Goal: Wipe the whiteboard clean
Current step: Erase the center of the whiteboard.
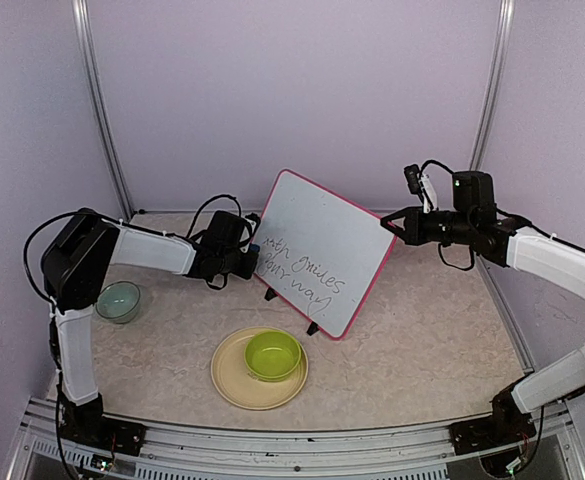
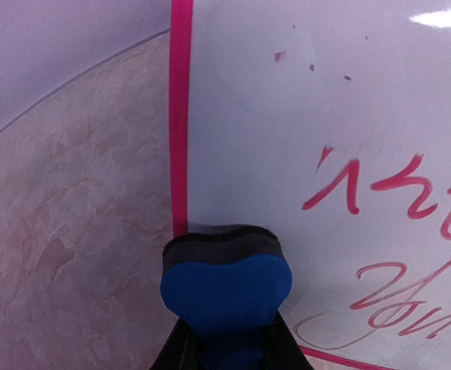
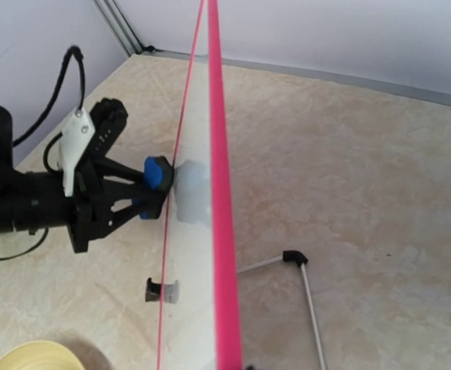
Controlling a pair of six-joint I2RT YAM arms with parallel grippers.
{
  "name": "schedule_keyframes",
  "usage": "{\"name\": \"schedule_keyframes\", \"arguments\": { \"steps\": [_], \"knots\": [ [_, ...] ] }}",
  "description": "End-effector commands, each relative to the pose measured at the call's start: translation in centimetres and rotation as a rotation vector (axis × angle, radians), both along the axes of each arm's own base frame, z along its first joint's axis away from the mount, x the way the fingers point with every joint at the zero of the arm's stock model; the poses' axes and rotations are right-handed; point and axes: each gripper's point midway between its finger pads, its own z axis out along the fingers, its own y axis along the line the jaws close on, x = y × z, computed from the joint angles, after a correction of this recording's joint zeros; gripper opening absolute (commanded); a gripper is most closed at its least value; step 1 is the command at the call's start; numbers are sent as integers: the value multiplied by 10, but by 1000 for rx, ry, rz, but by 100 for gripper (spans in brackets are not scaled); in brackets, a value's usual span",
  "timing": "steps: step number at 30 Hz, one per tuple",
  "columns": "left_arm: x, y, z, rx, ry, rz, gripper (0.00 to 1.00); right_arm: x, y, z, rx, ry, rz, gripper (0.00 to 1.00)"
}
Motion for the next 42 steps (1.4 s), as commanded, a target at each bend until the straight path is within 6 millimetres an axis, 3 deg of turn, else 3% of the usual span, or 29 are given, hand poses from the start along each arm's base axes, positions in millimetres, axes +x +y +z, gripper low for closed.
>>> {"name": "schedule_keyframes", "arguments": {
  "steps": [1,11,15,19,28,32,36,42],
  "knots": [
    [-3,1,-25,8,44,4,0,-14,12,-3,-9,-25,108,0],
    [28,-35,51,-54,-76,-66,0,-15,12,-3,-9,-22,105,0],
    [36,-40,65,-58,-97,-68,0,-15,11,-2,-10,-23,104,0],
    [36,-38,57,-49,-85,-61,0,-15,12,-3,-10,-22,106,0],
    [12,-14,5,-4,-2,-13,0,-15,13,-4,-10,-21,107,0],
    [9,-6,-5,5,12,2,0,-15,14,-4,-9,-20,112,0],
    [11,-5,1,-4,3,4,0,-15,14,-5,-8,-18,111,0],
    [17,-25,37,-52,-49,-67,0,-16,14,-5,-9,-17,114,0]
  ]
}}
